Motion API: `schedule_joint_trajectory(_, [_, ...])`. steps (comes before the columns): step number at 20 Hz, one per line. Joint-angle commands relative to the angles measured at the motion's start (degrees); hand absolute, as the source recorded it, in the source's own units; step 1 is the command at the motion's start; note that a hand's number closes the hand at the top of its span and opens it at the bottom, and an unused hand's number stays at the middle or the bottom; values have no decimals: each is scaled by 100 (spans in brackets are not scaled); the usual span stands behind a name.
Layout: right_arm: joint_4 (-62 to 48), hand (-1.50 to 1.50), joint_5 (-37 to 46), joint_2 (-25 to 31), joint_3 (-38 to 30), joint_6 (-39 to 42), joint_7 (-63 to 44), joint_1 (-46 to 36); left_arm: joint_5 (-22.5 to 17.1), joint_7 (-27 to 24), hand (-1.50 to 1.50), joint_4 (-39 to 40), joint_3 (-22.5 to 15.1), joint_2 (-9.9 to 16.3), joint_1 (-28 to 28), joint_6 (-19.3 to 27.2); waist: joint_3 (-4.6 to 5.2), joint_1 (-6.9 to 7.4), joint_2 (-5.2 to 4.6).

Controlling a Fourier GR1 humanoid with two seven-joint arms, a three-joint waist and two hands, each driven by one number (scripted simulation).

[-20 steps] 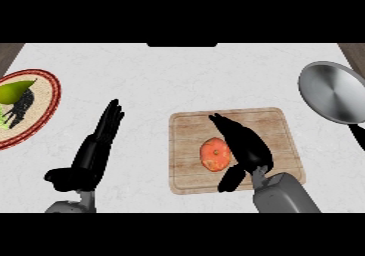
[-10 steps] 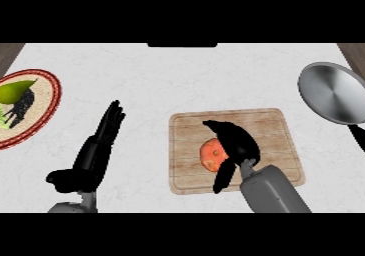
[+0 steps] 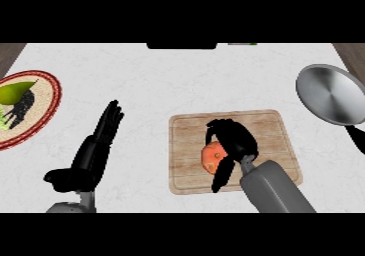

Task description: Pick the squash from the cutting board and place it in the pan

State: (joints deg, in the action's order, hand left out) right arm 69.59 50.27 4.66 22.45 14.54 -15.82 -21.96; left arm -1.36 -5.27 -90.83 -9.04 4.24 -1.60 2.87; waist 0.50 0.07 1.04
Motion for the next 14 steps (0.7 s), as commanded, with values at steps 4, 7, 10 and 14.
schedule_joint_trajectory(4, [-192, 150, 468, 88, -131, -672, 486, 112, -96, -138, 0, 394, 401, 103, -354, -180, -50, -8, -108])
schedule_joint_trajectory(7, [848, 150, 609, 44, -90, -816, -14, 504, 90, 118, 0, 104, 87, -91, -229, -4, -50, -43, -90])
schedule_joint_trajectory(10, [1125, 150, 817, 144, -361, -992, -369, 302, 157, -223, 0, 335, 128, -125, -134, 38, -48, -58, -90])
schedule_joint_trajectory(14, [472, 150, 1030, -107, -1115, -1376, -1361, -348, 12, 19, 0, 55, 152, -104, -117, -30, -49, 7, -108])
